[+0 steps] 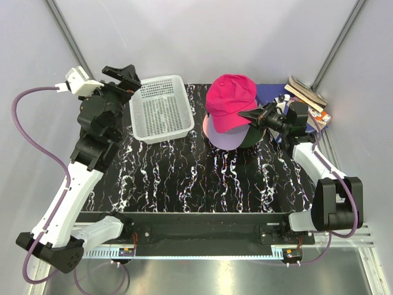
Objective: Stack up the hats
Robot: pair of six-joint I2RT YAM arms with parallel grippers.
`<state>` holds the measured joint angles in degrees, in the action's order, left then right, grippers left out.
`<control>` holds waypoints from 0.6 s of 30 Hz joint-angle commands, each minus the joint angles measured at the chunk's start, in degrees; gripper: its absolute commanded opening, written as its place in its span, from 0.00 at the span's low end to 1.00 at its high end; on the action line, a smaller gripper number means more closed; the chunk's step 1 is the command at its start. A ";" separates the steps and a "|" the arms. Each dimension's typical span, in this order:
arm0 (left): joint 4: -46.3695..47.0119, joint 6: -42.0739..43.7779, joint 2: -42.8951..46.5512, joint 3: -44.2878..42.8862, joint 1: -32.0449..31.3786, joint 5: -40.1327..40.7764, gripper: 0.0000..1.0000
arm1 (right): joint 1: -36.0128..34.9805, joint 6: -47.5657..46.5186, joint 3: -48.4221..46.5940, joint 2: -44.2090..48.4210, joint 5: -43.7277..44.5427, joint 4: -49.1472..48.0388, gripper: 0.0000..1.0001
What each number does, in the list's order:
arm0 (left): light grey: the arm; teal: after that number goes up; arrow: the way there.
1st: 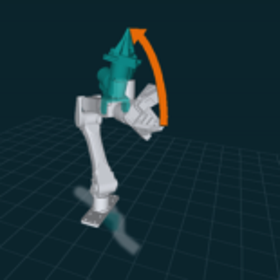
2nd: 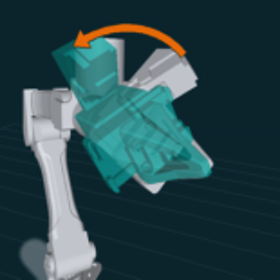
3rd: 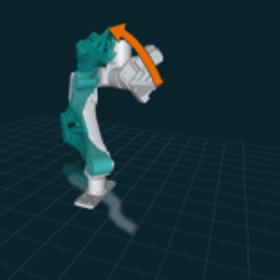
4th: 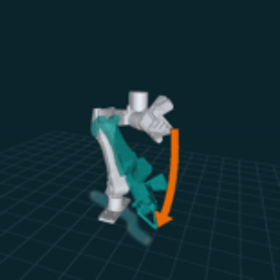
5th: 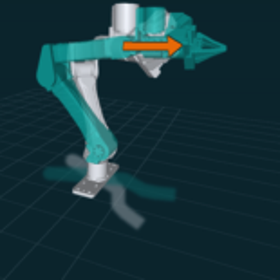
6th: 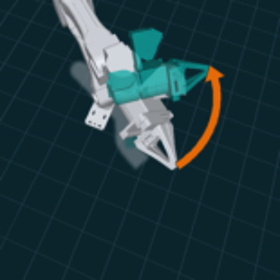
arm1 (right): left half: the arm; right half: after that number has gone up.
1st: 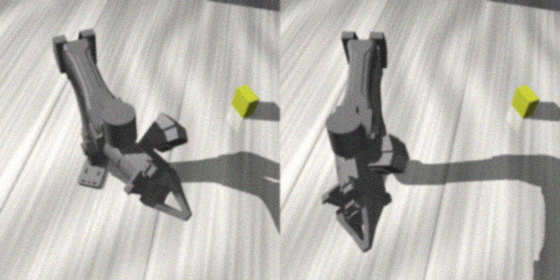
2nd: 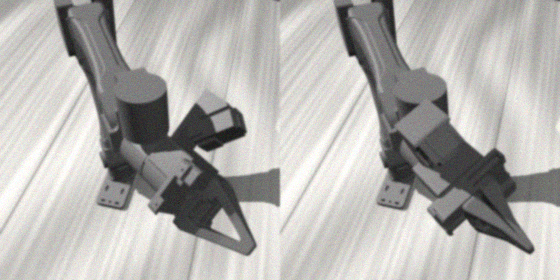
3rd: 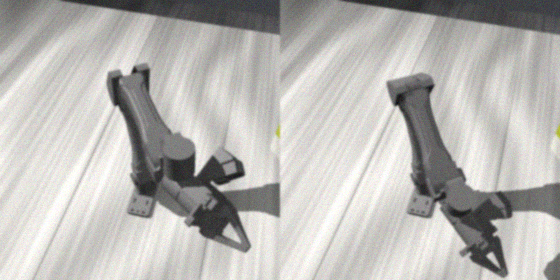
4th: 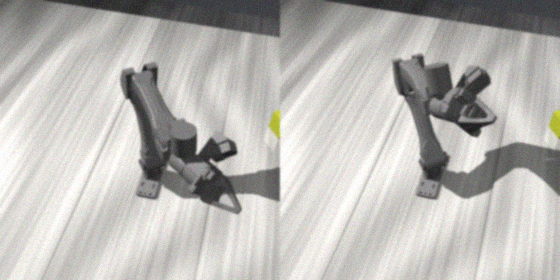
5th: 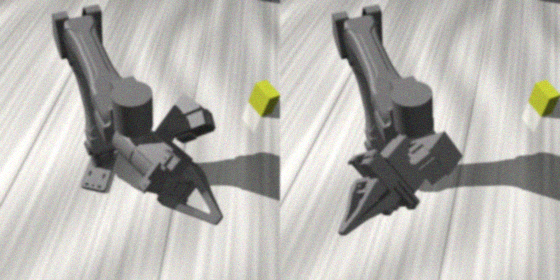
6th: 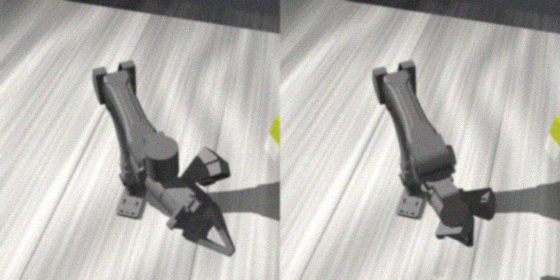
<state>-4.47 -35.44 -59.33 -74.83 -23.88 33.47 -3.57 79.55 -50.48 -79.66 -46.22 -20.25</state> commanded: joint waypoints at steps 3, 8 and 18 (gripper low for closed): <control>2.01 2.22 0.18 -0.32 0.59 1.77 0.99 | 1.29 1.66 3.53 2.84 -0.10 0.21 0.00; 2.10 2.48 -0.43 -0.23 0.85 1.68 0.99 | 2.52 2.72 6.00 2.84 0.34 0.39 0.00; 2.10 3.01 -2.10 -0.49 1.12 1.07 0.99 | 3.22 0.79 7.06 0.12 1.04 3.81 0.00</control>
<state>-4.45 -33.82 -60.88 -74.81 -23.11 33.47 -1.34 81.38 -44.73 -77.93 -46.48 -20.64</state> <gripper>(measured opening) 0.987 0.073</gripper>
